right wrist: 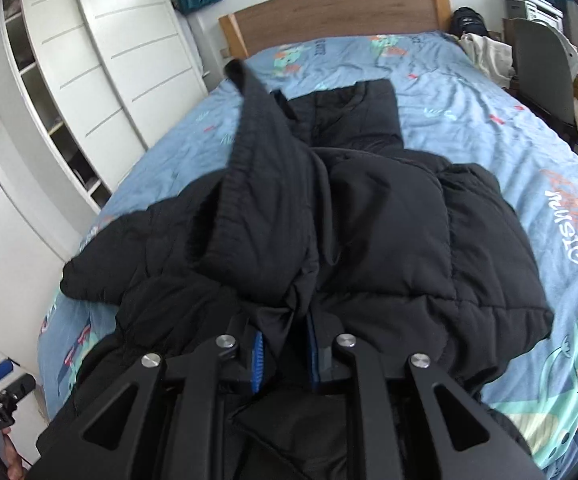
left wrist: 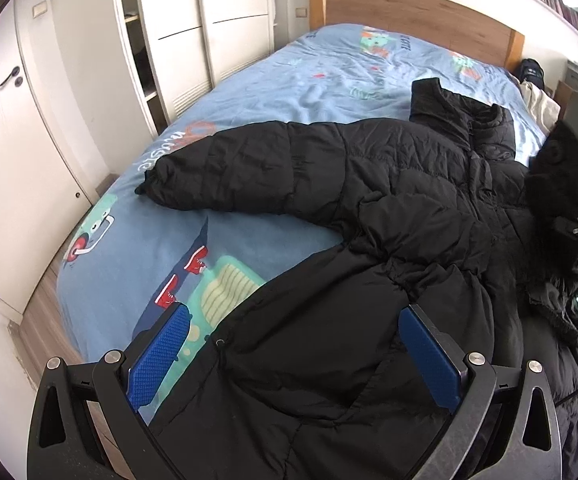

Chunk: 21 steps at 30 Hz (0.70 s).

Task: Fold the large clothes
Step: 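Carry the sleeve across the coat body and release it with the right gripper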

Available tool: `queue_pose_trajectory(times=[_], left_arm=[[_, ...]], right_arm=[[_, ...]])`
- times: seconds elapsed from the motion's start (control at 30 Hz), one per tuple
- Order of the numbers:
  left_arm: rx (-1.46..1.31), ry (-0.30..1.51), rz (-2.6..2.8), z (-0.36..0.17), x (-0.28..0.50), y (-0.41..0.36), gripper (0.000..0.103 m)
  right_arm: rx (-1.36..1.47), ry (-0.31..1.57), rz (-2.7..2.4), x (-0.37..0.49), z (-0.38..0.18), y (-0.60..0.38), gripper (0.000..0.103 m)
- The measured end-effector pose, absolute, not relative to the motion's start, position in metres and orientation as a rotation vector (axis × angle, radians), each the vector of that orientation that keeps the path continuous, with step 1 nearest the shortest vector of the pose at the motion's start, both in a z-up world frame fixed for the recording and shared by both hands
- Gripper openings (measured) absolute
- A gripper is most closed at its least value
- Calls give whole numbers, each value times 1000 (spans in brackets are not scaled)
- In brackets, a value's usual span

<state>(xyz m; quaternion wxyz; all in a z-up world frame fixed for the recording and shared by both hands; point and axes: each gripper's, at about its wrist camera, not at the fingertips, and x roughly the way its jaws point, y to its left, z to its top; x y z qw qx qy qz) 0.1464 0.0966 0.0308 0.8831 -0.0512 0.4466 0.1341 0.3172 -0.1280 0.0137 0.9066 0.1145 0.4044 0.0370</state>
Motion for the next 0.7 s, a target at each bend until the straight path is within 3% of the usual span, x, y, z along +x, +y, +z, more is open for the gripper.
queue_pose_trajectory(times=[0.53, 0.57, 0.63, 0.7], left_arm=[[-120, 914, 183, 39, 145, 81, 102], [-122, 920, 178, 39, 146, 80, 102], [-126, 934, 176, 39, 145, 78, 102], [-130, 955, 184, 38, 147, 76, 102]], right_arm=[[151, 986, 82, 324, -39, -87, 20], [149, 990, 81, 324, -41, -86, 23], [152, 997, 98, 324, -41, -84, 43], [130, 997, 125, 322, -39, -78, 51]])
